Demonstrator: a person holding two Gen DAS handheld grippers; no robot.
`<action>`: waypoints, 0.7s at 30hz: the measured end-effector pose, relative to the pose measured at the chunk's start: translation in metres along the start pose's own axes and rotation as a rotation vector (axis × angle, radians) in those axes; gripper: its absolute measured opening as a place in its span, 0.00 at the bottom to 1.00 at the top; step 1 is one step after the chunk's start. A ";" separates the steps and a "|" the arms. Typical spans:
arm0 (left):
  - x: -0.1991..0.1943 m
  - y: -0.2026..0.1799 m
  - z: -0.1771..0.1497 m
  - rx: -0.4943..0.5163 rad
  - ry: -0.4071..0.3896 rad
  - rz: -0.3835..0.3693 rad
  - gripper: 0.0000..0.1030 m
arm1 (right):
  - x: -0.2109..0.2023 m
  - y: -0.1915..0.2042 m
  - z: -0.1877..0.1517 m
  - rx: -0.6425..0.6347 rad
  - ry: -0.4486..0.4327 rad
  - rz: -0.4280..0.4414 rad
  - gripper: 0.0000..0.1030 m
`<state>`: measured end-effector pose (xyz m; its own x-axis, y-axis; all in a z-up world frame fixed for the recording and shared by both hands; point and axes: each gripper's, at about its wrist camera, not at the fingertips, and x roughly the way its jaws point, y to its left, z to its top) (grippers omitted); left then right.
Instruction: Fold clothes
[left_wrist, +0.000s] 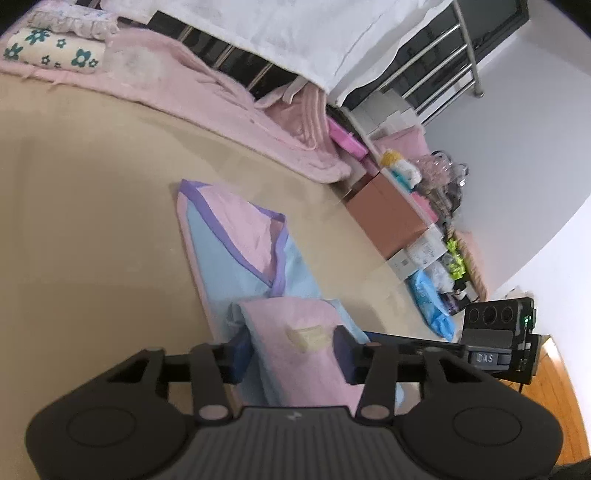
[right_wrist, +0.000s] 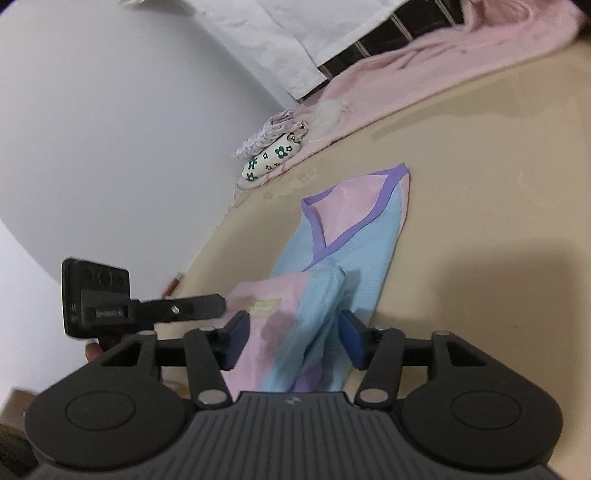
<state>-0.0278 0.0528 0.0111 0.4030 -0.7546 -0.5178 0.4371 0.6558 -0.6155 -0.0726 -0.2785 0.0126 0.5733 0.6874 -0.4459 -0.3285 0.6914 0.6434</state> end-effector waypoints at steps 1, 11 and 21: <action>0.004 -0.004 0.000 0.010 0.001 0.016 0.11 | 0.000 0.002 -0.002 -0.005 -0.010 -0.011 0.22; 0.020 -0.022 -0.008 0.079 -0.007 0.114 0.24 | 0.002 0.023 -0.022 -0.095 -0.053 -0.172 0.11; -0.020 -0.052 -0.025 0.155 -0.182 0.288 0.40 | -0.029 0.045 -0.007 -0.245 -0.209 -0.285 0.23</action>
<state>-0.0787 0.0332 0.0391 0.6577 -0.5313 -0.5340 0.3958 0.8469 -0.3551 -0.1087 -0.2660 0.0501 0.7982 0.4189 -0.4330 -0.2889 0.8968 0.3349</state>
